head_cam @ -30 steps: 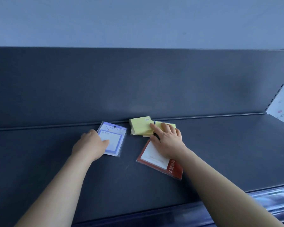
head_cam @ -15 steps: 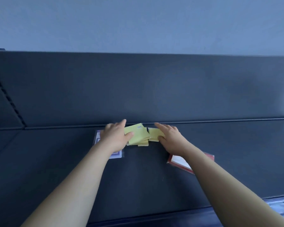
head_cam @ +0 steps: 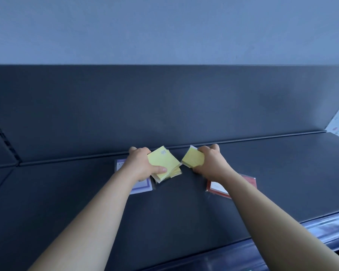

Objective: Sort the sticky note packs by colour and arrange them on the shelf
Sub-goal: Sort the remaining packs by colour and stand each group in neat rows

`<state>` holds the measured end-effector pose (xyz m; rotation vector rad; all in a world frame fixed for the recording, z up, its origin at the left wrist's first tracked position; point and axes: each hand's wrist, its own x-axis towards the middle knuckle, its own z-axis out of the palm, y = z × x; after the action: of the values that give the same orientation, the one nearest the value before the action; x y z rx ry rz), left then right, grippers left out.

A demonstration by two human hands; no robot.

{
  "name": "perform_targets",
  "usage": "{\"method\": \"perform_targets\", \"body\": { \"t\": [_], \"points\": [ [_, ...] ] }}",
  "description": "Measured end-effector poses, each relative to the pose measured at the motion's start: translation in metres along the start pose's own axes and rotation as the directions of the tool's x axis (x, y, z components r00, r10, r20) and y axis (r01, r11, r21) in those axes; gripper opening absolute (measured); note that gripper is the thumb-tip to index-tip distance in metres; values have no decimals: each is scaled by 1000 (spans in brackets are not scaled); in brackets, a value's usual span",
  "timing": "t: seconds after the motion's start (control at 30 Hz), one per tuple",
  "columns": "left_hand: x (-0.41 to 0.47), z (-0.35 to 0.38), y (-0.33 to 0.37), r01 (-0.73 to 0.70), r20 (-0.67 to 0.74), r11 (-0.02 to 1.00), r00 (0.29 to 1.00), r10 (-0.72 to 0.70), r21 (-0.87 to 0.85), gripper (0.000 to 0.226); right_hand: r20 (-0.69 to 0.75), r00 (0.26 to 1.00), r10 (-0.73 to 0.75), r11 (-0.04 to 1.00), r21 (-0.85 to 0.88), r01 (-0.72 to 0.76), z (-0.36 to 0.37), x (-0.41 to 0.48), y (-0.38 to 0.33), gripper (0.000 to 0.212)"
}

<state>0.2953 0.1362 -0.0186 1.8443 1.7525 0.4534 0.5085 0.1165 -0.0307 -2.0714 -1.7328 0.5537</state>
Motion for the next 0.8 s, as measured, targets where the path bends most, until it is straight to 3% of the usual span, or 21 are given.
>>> {"method": "perform_targets", "body": {
  "t": [0.2, 0.4, 0.57, 0.8],
  "points": [
    [-13, 4, -3, -123, -108, 984, 988, 110, -126, 65, -146, 989, 7, 989, 150, 16, -1, -20, -7, 63],
    [-36, -11, -15, -192, -246, 938, 962, 122, -287, 45, -229, 973, -5, 949, 307, 77, -3, -42, -25, 59],
    [-69, -34, -41, -180, -355, 911, 934, 40, -371, 37, -186, 982, -29, 897, 429, 107, 7, -58, -56, 55],
    [-128, -58, -94, -98, -533, 883, 825, -186, -458, 36, -95, 964, -247, 840, 475, 262, 37, -75, -120, 53]
  ]
}}
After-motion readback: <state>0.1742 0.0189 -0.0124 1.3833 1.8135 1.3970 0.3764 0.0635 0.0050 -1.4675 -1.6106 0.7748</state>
